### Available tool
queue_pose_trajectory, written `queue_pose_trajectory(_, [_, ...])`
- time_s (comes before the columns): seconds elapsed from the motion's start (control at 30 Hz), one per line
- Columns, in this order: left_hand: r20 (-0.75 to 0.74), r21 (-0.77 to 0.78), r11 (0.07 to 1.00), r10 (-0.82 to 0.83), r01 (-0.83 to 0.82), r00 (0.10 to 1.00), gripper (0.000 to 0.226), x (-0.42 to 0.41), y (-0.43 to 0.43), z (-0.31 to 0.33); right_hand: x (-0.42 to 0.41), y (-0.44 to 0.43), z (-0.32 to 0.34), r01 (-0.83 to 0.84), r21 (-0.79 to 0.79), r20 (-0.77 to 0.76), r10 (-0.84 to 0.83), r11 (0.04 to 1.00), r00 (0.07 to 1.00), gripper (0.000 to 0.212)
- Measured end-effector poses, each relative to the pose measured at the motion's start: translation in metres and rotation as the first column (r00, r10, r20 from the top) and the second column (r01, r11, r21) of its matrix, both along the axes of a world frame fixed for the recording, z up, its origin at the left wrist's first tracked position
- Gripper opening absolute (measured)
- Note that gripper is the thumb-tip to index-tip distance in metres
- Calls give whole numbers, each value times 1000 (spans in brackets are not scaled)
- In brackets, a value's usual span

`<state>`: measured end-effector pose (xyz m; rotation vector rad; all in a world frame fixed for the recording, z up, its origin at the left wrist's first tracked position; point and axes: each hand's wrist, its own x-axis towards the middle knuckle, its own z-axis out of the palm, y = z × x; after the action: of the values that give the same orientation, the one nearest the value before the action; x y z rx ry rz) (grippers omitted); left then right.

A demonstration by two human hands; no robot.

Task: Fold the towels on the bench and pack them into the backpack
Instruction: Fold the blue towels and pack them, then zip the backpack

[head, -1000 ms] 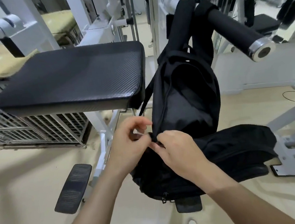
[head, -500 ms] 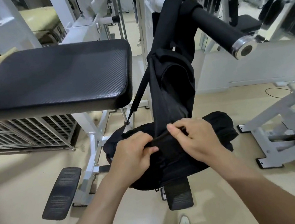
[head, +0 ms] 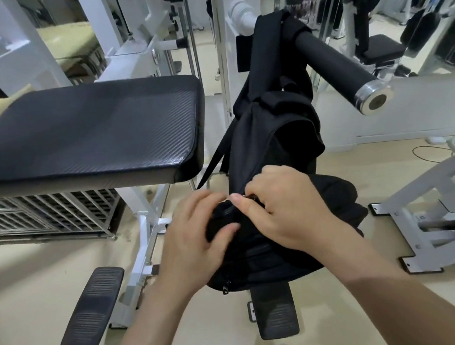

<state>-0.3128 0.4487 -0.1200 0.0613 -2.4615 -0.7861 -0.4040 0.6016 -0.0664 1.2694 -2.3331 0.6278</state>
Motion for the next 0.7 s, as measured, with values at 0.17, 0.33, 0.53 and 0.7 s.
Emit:
queue_pose_trajectory(0.17, [-96, -23, 1000, 13, -15, 995, 8, -28, 22, 21, 0, -4, 13, 39, -54, -2, -40, 998, 999, 41])
queue_pose_trajectory(0.33, [-105, 12, 999, 35, -34, 994, 32, -23, 7, 33, -53, 37, 18, 259, -327, 294, -162, 909, 942, 39])
queue_pose_trajectory(0.53, [5, 106, 978, 180, -179, 984, 3, -20, -11, 34, -64, 33, 23, 300, -471, 357, -132, 830, 925, 38])
queue_pose_trajectory(0.7, [-86, -52, 999, -1, -3, 996, 44, -46, 16, 54, -36, 0, 21, 124, -453, 256, -4, 883, 967, 37])
